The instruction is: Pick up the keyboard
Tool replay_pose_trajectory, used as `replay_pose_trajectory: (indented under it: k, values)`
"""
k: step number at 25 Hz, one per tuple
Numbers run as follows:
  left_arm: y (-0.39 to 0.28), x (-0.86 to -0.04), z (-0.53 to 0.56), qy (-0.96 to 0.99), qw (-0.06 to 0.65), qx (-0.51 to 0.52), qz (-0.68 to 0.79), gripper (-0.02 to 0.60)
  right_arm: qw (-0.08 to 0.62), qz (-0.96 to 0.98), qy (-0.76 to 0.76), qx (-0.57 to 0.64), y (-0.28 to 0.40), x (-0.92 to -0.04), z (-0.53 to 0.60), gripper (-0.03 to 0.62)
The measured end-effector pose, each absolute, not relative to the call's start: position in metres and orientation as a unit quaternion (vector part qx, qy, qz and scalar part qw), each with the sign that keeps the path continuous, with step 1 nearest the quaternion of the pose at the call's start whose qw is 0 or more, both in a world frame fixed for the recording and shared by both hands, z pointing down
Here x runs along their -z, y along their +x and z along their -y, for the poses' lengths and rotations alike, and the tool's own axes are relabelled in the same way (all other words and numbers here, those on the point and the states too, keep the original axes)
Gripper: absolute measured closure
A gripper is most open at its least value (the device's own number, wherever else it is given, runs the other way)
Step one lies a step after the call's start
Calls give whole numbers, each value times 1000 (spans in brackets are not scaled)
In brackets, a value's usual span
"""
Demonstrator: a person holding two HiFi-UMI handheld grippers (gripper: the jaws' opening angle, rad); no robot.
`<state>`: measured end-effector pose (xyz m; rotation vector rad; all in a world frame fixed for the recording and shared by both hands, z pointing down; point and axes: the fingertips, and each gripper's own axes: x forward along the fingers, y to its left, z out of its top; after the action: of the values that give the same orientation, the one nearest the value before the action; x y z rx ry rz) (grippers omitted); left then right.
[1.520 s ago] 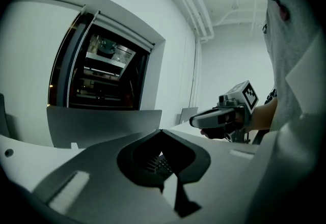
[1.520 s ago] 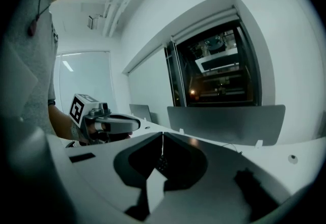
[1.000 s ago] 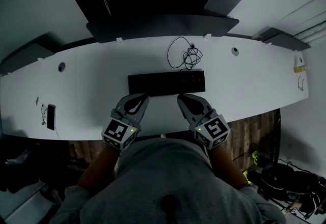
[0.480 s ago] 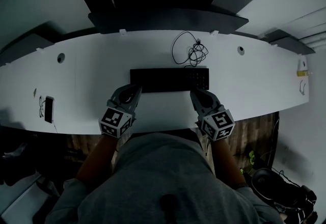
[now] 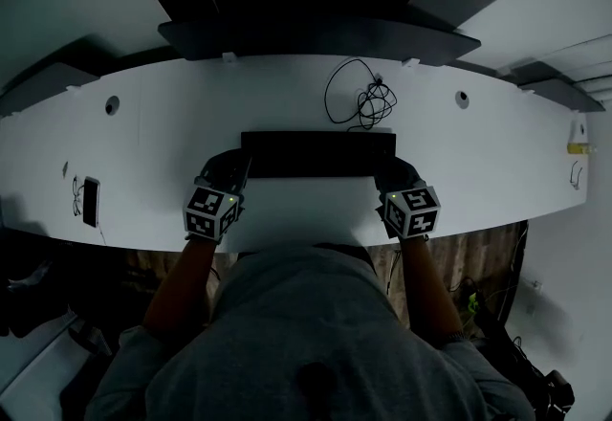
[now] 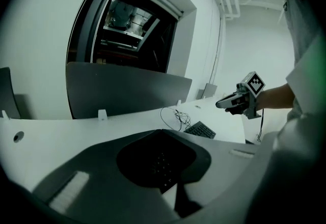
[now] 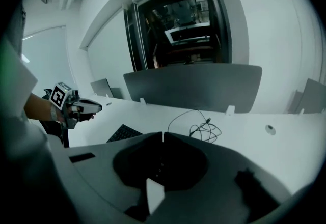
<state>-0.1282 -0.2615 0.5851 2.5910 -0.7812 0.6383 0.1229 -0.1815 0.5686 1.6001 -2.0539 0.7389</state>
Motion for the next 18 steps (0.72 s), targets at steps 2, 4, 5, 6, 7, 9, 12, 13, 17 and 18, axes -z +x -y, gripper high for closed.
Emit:
replay_pose_trajectory:
  k: [2, 4, 5, 6, 7, 9, 12, 13, 17, 18]
  values:
    - [-131, -605, 267, 908, 189, -248, 280, 571, 226, 730, 581, -280, 138, -583, 186, 577]
    - [-133, -622, 271, 899, 207, -262, 285, 569, 236, 719, 584, -295, 153, -598, 189, 577]
    - [-134, -629, 274, 894, 220, -265, 288, 569, 240, 713, 585, -304, 160, -607, 190, 577]
    - [-136, -636, 276, 888, 233, -267, 292, 569, 243, 707, 586, -313, 167, -615, 191, 577]
    - [-138, -641, 280, 883, 245, -267, 297, 569, 245, 701, 587, -321, 173, -624, 192, 577]
    - [-142, -651, 287, 873, 264, -271, 308, 565, 249, 688, 591, -339, 185, -641, 194, 577]
    - [-146, -665, 293, 857, 291, -279, 321, 551, 258, 666, 597, -364, 205, -663, 192, 576]
    - [-147, -669, 296, 853, 298, -281, 324, 544, 259, 661, 598, -371, 210, -669, 192, 576]
    - [-153, -686, 304, 836, 323, -293, 333, 514, 270, 648, 589, -401, 223, -693, 195, 482]
    - [-154, -690, 304, 832, 330, -297, 332, 505, 272, 646, 585, -408, 226, -698, 196, 466]
